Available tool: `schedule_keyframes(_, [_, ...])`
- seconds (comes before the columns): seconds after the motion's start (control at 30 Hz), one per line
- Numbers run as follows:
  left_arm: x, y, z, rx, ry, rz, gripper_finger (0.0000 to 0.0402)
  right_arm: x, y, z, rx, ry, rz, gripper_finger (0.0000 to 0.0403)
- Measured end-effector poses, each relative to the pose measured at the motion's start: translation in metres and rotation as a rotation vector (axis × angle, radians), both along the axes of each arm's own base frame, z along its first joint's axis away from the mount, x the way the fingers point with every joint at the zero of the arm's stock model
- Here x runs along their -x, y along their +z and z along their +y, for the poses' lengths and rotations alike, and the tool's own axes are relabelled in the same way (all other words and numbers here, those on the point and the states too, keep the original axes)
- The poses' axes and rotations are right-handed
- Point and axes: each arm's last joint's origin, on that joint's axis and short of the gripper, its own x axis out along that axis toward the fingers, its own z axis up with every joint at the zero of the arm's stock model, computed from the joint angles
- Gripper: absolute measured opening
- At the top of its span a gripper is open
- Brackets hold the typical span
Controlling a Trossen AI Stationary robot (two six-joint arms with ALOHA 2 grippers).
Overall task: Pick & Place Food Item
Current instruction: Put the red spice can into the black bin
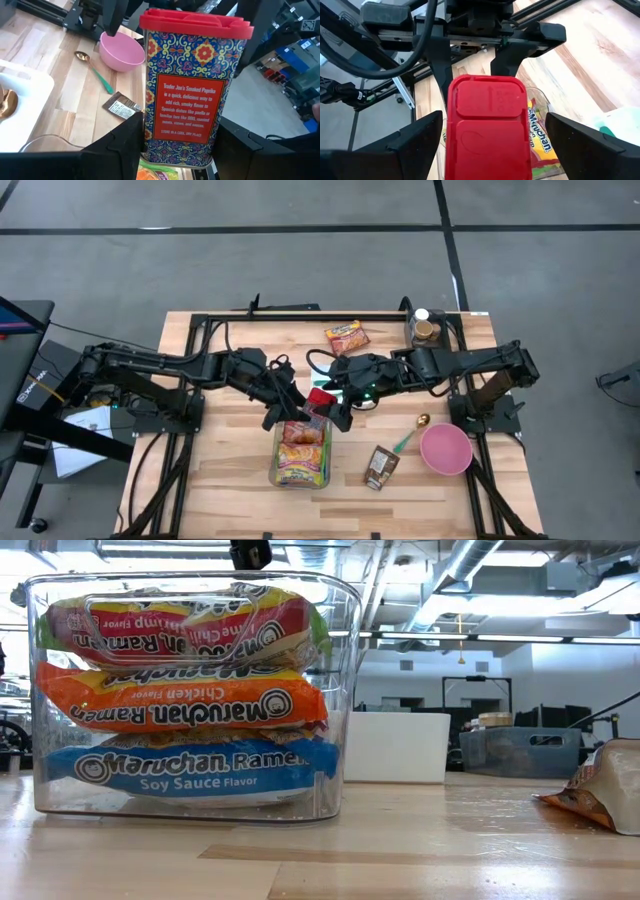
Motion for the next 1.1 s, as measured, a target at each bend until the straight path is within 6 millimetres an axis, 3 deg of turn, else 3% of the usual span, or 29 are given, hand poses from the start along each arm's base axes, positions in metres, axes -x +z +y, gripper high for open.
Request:
schedule_keyframes(0.77, [-0.003, 0.008, 0.0, 0.024, 0.017, -0.081, 0.0182, 0.019, 0.02, 0.002, 0.056, -0.088, -0.077, 0.0345])
schedule_keyframes(1.1, [-0.003, 0.009, 0.0, 0.025, 0.019, -0.098, 0.0182, 0.021, 0.02, 0.003, 0.06, -0.092, -0.072, 0.0334])
